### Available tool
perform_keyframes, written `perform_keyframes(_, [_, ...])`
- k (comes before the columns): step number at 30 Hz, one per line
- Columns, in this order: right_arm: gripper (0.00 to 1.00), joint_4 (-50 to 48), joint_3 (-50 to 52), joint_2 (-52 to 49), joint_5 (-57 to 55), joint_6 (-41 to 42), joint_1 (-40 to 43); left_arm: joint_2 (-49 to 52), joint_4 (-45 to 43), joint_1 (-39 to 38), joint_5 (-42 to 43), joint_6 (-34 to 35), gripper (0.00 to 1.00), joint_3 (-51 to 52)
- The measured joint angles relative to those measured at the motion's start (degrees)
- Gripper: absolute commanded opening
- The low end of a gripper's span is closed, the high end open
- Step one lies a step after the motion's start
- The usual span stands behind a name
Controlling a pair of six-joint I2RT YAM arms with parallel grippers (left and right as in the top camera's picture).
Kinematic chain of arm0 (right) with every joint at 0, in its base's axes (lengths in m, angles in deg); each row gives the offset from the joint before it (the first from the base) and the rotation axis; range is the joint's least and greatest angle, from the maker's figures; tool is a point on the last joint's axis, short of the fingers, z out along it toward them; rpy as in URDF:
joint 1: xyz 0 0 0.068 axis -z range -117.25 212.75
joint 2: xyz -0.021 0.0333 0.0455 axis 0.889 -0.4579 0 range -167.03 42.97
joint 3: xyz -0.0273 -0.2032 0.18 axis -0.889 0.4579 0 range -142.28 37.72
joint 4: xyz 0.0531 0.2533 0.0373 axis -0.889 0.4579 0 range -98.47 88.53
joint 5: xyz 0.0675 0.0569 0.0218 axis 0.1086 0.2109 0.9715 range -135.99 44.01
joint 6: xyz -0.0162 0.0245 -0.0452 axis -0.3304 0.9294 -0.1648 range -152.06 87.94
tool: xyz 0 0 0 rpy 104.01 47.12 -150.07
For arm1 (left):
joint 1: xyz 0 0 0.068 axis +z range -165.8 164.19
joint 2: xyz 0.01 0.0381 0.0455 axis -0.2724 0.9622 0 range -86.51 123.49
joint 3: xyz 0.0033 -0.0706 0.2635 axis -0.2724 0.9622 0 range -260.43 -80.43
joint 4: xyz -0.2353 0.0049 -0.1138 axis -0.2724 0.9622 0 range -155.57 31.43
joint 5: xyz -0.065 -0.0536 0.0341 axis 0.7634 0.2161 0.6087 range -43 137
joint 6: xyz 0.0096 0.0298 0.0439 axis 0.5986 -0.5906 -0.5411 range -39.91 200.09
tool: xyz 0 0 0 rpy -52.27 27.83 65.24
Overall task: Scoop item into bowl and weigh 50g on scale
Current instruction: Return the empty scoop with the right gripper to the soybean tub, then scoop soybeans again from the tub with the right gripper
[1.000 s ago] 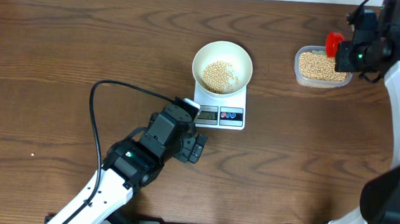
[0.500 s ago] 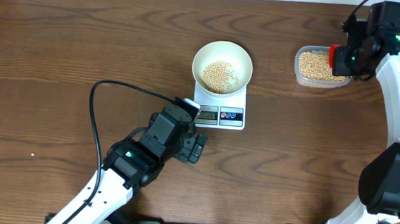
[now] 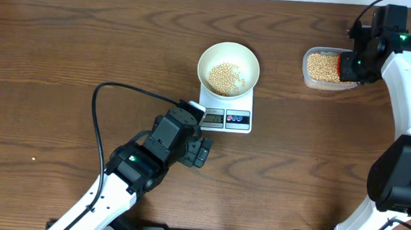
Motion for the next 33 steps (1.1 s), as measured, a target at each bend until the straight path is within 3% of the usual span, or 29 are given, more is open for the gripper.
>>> perform_keyframes(33, [0.01,0.26,0.00,-2.05,0.55,1.11,0.00,0.00,0.00,0.00,0.02,0.00,0.95,0.00])
